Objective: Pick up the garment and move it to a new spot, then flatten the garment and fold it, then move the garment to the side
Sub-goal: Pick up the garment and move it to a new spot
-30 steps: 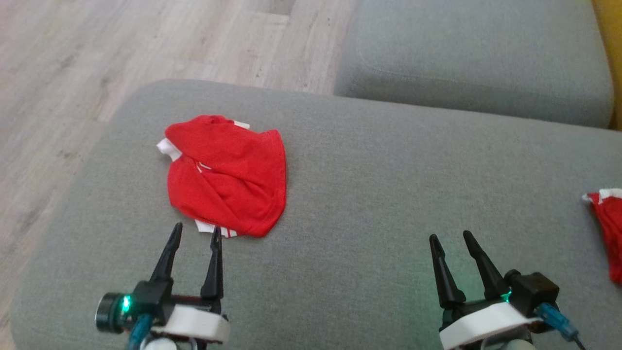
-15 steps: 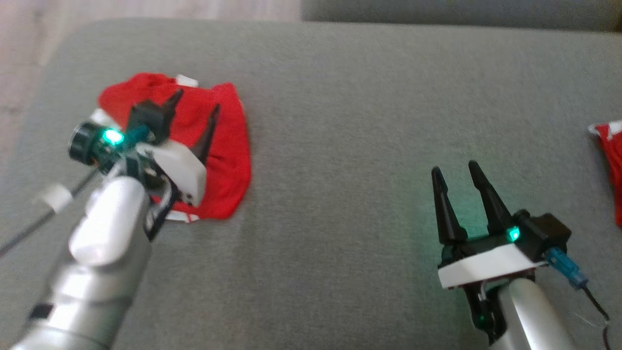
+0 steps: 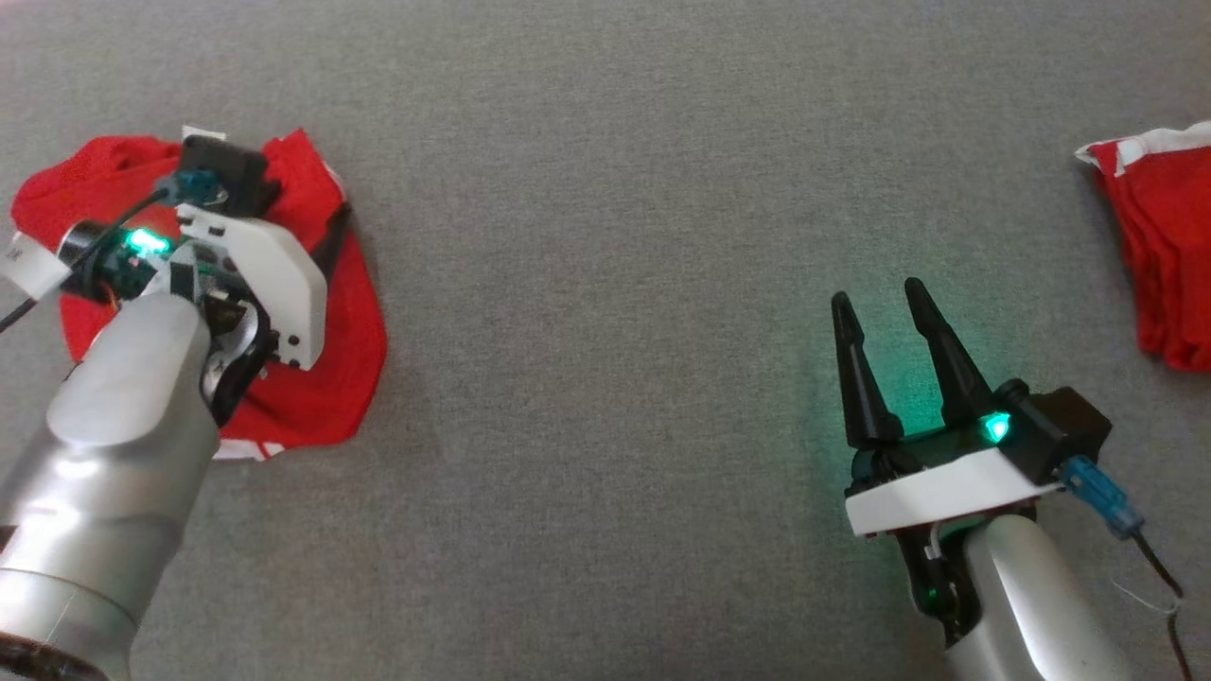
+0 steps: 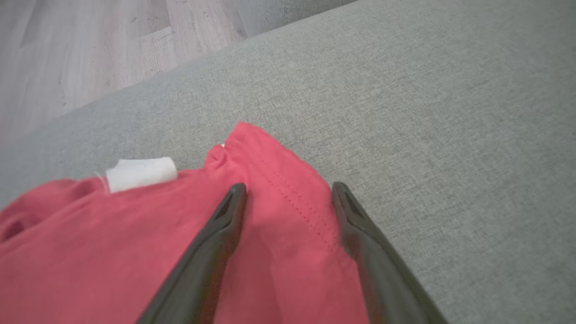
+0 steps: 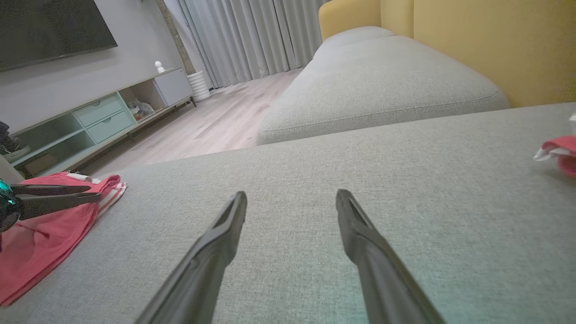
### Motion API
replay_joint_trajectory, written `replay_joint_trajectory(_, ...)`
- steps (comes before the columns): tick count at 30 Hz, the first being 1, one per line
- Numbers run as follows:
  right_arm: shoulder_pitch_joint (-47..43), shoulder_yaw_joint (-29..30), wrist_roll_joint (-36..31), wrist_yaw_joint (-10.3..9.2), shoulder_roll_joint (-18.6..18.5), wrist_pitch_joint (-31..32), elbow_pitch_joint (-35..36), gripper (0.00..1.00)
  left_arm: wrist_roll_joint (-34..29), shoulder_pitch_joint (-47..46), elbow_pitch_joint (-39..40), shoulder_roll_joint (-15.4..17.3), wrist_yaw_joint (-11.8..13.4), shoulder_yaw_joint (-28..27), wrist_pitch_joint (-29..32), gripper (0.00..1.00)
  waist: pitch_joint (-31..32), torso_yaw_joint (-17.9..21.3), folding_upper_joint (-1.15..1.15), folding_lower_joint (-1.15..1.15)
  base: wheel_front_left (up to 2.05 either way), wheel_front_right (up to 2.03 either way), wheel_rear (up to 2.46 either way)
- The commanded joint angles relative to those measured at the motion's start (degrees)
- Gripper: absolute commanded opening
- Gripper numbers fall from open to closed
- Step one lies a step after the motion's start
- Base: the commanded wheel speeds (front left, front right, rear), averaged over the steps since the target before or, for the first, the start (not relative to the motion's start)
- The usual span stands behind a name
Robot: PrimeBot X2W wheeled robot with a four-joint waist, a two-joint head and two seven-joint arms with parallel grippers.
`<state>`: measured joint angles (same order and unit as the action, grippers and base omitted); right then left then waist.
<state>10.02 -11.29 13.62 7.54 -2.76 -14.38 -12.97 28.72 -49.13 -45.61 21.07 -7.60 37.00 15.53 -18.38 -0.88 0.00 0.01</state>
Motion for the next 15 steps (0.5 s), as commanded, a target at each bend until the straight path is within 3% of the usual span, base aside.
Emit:
replay_joint_trajectory(1,1.34,-1.56,0.29,-0.05,-0.12,-0.62,2.04,1.0,2.12,-3.47,0.12,2.92,0.12,-1.3,-0.63,1.0,-0.16,0.39,0.0,-0.01,0.0,0.0,0.0)
replay_joint_trajectory(3,1.27,-1.58,0.3,-0.05,-0.12,-0.62,2.01,1.0,4.02,-3.5,-0.68,2.55,0.12,-0.73,-0.9,1.0,-0.05,0.48,0.0,-0.01,0.0,0.0,0.0)
replay_joint_trajectory(4,1.24,-1.57,0.3,-0.05,-0.12,-0.62,1.96,1.0,4.77,-3.58,-0.85,2.5,0.12,-0.37,-1.28,0.45,-0.01,0.5,0.0,-0.01,0.0,0.0,0.0)
replay_joint_trajectory(5,1.22,-1.56,0.3,-0.05,-0.12,-0.62,1.87,1.0,5.35,-3.68,-0.9,2.56,0.12,0.01,-2.0,0.0,0.12,0.51,0.0,-0.01,0.0,0.0,0.0)
replay_joint_trajectory(15,0.67,-1.41,0.64,-0.05,-0.11,-0.62,0.59,1.0,7.67,-5.34,0.74,3.09,0.11,1.56,-13.08,0.0,3.45,0.28,0.0,-0.01,0.0,0.0,0.0)
